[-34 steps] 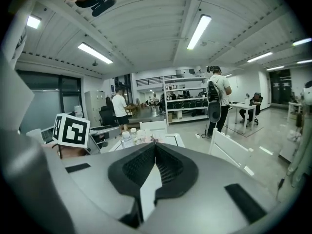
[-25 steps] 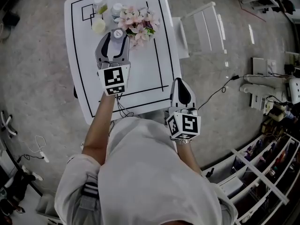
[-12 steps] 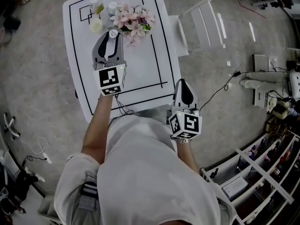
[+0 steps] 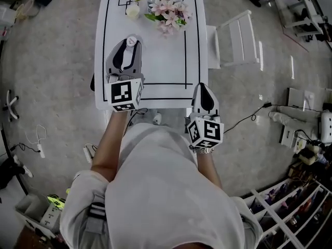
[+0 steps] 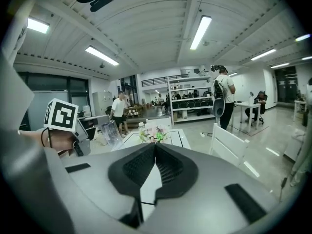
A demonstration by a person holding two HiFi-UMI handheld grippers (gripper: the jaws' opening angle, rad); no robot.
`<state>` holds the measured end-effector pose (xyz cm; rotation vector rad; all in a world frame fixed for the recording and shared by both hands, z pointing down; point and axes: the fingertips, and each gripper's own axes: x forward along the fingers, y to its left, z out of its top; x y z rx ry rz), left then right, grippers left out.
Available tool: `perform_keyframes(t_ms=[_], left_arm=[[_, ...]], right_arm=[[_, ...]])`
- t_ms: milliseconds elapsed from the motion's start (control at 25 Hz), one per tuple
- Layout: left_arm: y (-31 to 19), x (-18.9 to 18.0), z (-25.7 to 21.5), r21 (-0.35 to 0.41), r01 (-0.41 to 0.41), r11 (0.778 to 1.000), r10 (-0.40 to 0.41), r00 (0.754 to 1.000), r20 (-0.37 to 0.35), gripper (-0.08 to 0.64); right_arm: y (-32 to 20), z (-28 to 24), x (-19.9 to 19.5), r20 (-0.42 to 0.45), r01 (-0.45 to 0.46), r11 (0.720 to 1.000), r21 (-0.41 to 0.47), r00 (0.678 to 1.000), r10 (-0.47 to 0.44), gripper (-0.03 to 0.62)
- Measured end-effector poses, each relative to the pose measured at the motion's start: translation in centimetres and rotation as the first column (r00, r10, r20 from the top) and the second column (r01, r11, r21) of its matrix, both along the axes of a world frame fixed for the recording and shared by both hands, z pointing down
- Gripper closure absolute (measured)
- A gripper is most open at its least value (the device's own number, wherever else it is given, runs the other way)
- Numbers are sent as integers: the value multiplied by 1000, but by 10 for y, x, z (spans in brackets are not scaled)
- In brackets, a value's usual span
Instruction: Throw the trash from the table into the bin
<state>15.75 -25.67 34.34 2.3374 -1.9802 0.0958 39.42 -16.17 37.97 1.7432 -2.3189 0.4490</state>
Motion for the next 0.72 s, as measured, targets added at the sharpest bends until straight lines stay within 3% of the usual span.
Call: perform_keyframes(t_ms=[360,720], left_arm=[[122,-46,-20,-6,140,990,-140,990,0,419],[166,-110,-28,2,216,976,-216,976,26,420]], right_arm=[[48,-9,-22,54,114,993,33,992,-115,581],[62,-14,-77,67,193,981,34,978,-195,581]])
